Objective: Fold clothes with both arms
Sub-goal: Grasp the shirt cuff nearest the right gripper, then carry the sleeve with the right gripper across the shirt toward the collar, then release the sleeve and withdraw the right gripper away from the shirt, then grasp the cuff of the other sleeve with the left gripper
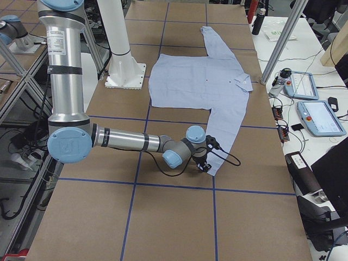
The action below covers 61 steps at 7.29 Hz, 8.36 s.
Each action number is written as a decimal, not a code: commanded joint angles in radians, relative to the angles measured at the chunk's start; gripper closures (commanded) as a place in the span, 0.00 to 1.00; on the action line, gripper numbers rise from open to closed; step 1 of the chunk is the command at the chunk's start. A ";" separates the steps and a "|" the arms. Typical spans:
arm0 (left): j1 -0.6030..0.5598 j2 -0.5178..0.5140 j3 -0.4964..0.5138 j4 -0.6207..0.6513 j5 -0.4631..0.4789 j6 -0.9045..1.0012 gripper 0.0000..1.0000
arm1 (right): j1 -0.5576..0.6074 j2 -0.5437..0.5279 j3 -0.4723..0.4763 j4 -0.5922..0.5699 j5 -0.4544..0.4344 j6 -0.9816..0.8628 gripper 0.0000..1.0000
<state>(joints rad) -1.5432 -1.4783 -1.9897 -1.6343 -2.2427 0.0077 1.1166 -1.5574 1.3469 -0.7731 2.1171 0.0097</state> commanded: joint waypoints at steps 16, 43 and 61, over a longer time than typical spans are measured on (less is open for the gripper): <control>0.000 0.015 0.005 -0.002 -0.020 0.000 0.00 | -0.232 0.503 0.445 -0.799 -0.087 0.594 1.00; 0.198 -0.014 0.260 -0.608 -0.008 -0.346 0.00 | -0.085 0.345 0.614 -0.877 -0.070 0.406 0.00; 0.495 -0.172 0.772 -1.084 0.219 -0.701 0.54 | 0.144 0.030 0.672 -0.861 0.107 0.036 0.00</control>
<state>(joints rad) -1.0482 -1.6525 -1.2170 -2.7187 -2.0212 -0.6909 1.2614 -1.5282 2.0181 -1.6337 2.2242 0.0455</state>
